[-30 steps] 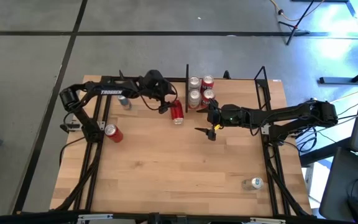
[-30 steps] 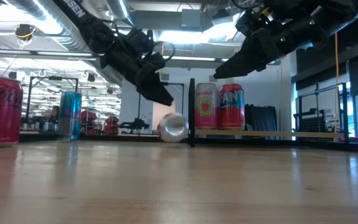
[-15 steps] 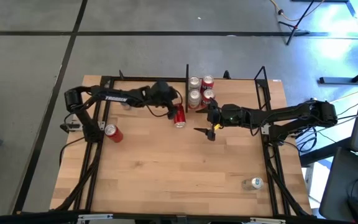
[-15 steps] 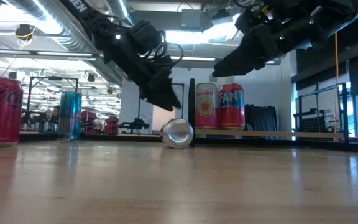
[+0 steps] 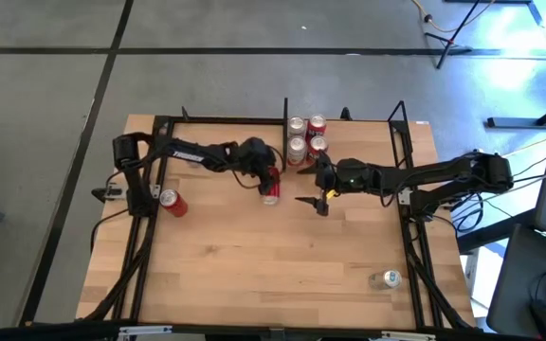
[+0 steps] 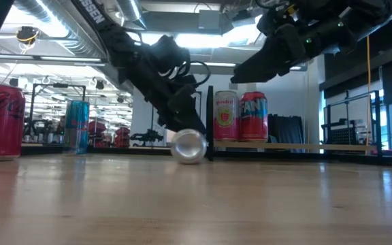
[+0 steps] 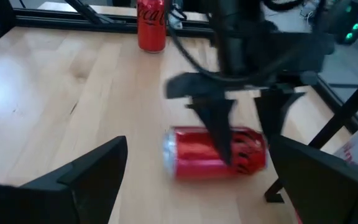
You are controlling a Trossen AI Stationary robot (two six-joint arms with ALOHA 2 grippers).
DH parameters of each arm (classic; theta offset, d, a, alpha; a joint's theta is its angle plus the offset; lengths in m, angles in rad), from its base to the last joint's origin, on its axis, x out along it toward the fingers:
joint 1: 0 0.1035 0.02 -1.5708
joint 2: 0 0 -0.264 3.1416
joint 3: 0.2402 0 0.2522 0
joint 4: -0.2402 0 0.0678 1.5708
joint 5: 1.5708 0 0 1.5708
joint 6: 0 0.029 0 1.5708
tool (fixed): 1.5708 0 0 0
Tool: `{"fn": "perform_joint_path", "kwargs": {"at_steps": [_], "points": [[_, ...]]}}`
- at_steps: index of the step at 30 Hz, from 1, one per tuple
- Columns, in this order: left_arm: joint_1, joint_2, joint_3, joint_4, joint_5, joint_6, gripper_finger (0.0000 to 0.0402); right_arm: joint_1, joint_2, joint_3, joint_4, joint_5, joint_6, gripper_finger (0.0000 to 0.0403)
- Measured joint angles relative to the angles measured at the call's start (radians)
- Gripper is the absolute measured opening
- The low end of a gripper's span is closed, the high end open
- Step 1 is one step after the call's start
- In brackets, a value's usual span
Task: Place canned beverage on shelf
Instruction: Put the right red black soda can on the shelf
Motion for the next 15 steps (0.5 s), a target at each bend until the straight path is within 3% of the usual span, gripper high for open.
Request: {"fn": "perform_joint_path", "kwargs": {"at_steps": [9, 15], "points": [[-0.187, -0.067, -0.006, -0.076, -0.113, -0.022, 0.0316, 0.128, 0.103, 0.0, 0.09, 0.078, 0.013, 0.0376], [-0.36, -0.246, -0.003, -0.334, -0.398, -0.121, 0.0316, 0.195, 0.185, 0.055, 0.135, 0.098, 0.033, 0.0376]]}}
